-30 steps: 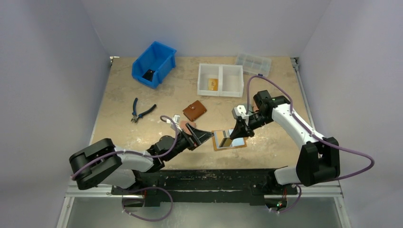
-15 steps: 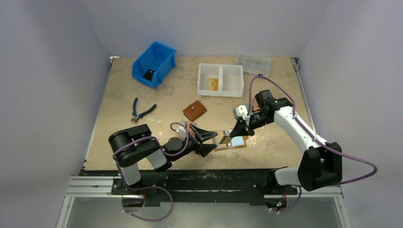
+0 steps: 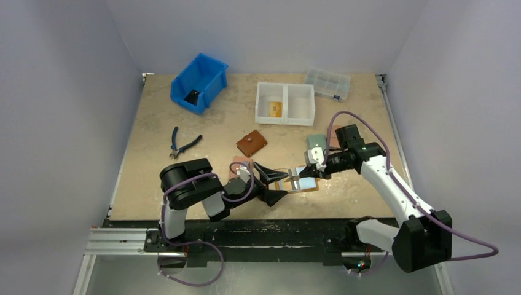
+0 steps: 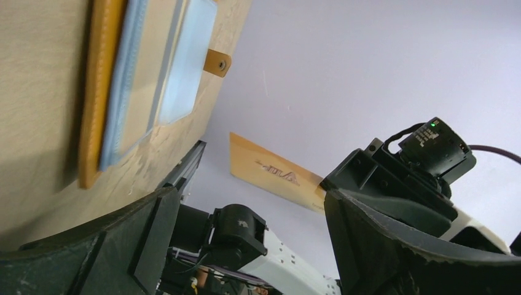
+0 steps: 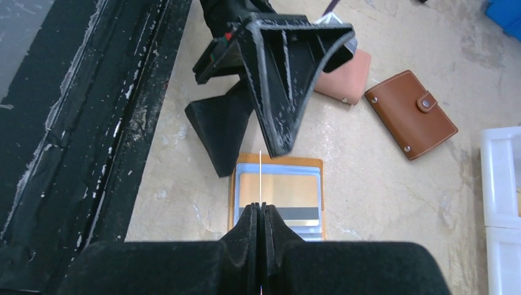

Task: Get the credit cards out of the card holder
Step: Remove the credit card from the card holder.

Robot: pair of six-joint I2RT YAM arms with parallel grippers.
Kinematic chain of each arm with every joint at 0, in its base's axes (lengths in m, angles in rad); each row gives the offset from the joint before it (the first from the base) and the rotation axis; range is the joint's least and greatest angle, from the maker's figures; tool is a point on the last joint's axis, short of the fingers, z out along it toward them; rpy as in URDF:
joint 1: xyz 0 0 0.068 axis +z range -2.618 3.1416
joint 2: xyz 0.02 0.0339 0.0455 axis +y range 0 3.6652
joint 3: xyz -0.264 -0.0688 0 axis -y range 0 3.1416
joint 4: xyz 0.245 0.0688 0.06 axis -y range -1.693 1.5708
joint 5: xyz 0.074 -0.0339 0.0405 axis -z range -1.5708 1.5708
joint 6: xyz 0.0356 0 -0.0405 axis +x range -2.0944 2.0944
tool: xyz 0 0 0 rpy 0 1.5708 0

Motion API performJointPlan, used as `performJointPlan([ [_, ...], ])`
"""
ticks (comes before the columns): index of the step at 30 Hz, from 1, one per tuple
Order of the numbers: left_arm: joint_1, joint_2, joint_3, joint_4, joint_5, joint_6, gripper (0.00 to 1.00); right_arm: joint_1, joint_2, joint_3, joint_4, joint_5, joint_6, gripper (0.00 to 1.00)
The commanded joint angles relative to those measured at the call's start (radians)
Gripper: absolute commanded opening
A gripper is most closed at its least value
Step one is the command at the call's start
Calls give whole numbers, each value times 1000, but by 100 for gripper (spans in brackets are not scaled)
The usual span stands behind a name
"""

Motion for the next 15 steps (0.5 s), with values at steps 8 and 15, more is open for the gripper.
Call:
performJointPlan([
  [8,-16,26,76,324,-62,-21,73,35,-62,-76,40,23,-151,0],
  [15,-16,41,83,325,-57,-20,38,56,-76,-101,16,17,-236,0],
])
